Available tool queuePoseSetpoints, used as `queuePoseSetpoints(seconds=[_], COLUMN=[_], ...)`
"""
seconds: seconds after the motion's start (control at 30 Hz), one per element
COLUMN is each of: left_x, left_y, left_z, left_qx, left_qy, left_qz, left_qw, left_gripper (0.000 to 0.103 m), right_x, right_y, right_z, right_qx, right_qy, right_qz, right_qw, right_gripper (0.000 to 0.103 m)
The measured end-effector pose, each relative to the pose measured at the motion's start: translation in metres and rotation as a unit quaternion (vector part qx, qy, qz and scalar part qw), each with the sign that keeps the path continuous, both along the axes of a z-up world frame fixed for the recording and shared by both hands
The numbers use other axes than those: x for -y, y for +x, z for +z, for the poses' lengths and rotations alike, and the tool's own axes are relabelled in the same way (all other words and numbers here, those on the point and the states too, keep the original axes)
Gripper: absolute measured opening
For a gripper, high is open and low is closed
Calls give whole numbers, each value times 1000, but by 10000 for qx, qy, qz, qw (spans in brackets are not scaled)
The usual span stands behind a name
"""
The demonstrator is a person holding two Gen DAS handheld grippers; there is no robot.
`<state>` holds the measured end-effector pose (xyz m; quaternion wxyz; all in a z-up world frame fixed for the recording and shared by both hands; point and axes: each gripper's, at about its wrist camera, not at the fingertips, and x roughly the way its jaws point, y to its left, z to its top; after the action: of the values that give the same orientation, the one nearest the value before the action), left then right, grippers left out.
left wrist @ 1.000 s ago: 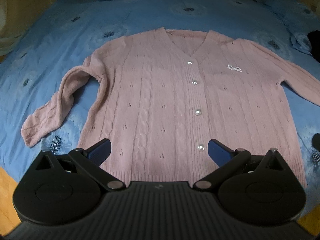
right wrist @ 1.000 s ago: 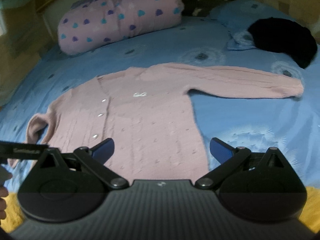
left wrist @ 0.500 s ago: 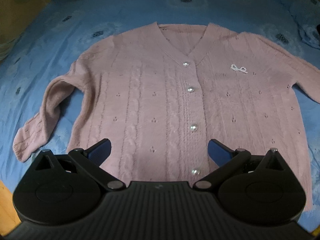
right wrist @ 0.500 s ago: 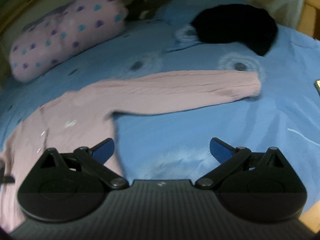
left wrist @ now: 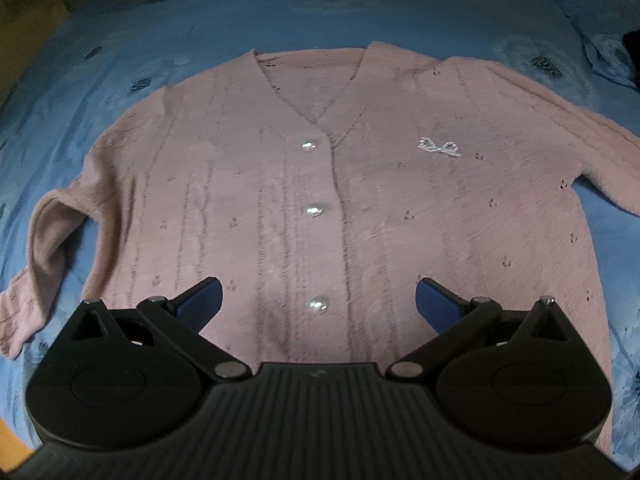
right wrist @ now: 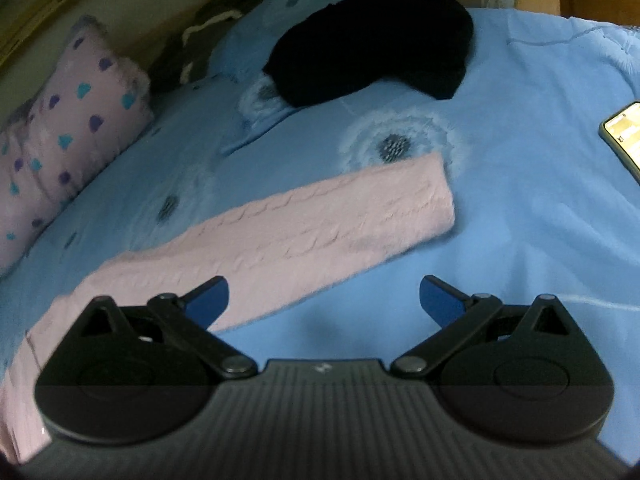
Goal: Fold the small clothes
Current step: 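Grasp the cuff of the cardigan sleeve with the right gripper, then lift the cuff and lay the sleeve across the cardigan body, open right gripper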
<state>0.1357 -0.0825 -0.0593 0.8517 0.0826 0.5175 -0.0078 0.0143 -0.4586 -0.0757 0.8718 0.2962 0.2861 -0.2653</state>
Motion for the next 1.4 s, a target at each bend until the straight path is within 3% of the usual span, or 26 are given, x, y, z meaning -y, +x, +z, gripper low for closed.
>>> queuePoseSetpoints(seconds=[0.2,0.37,0.63,0.8,0.9,1.0,1.07,1.13,1.23,1.4], left_x=[5,5,7,0,-2,-3,-3,-4,-4,-9], left_y=[7,12,13,12,13,17,17,19,18,15], left_z=[-16,-32,-56,-59,-60,-61,-62,-61,-59,-46], left_qx=[-26,-68,-116,-182,-246,-305,-302,-302,-344,-335], left_qy=[50,31,-174,-367,-409,-423,-420,-427,-423,-323], left_qz=[-13,30,161,220,182,169,155,143,79,-79], left_qw=[10000,10000,9997,9989,9987,9985,9985,9985,9985,9989], left_gripper=[103,103,103,103,103,103,103,103,103,103], right_x=[25,34,39,46,51,57,61,69,71,55], right_y=[16,23,21,16,16,16,16,14,9,13], right_z=[-23,-42,-48,-47,-48,-49,-50,-52,-48,-14], right_qx=[296,462,713,1113,1181,1133,1083,1107,1357,1704], right_qy=[474,421,462,637,553,481,523,702,913,662], right_qz=[-533,-729,-741,-937,-1086,-1162,-1235,-1288,-1226,-696], right_qw=[9970,9954,9936,9873,9855,9856,9850,9830,9789,9807], right_gripper=[103,103,103,103,88,66,38,19,17,16])
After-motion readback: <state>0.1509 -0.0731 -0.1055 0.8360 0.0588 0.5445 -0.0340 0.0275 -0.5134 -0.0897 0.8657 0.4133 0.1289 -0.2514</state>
